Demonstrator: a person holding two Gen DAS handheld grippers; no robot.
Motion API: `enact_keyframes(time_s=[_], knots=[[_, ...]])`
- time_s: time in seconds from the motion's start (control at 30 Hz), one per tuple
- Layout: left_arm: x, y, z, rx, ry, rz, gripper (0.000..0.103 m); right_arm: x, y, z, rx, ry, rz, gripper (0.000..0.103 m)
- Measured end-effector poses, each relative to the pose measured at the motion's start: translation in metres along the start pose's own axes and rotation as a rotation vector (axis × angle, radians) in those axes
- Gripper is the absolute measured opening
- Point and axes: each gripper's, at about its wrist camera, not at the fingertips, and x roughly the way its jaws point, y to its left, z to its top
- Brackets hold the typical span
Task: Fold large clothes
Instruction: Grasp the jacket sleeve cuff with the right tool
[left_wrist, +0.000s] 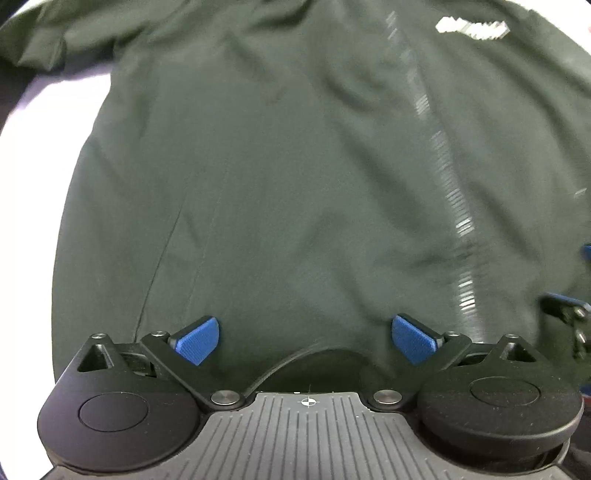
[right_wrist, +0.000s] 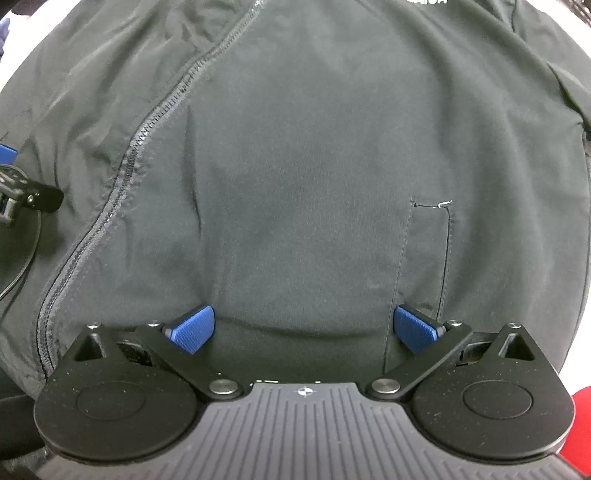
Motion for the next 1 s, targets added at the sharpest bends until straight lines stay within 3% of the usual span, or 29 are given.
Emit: enact_keyframes(time_s=[0.07,0.27,0.4,0.53,0.67,0.83,0.9,1.0], knots=[[-0.022,0.0,0.005,-0.008,-0.077,-0.039,0.103,-0.011,-0.013,-0.005,0.043,-0.066,0.014,0.096],[-0.087,0.001,0.024,-0.066,-0.327,-0.148,0.103,-0.063,-0.085,-0.012,0.246,-0.277,0.031,0.098],[-0.109,0.007,0.033,-0.166,-0.379,-0.277,0.103,-0.087,-0.152,-0.017,0.39,-0.356,0.021,0.098],[-0.117,0.022,0.039,-0.27,-0.385,-0.35,0.103,-0.093,-0.205,-0.031,0.551,-0.386,-0.008,0.098],[-0.131,0.038,0.052,-0.247,-0.419,-0.276,0.103,-0.09,-0.249,-0.045,0.718,-0.422,-0.033,0.098],[-0.152,0.054,0.062,-0.144,-0.461,-0.014,0.103,-0.09,-0.302,-0.05,0.862,-0.462,-0.075,0.095],[-0.155,0.055,0.059,-0.128,-0.462,0.068,0.103,-0.088,-0.314,-0.041,0.848,-0.461,-0.152,0.089],[-0.151,0.052,0.048,-0.184,-0.429,0.044,0.103,-0.088,-0.327,-0.023,0.72,-0.453,-0.304,0.083]])
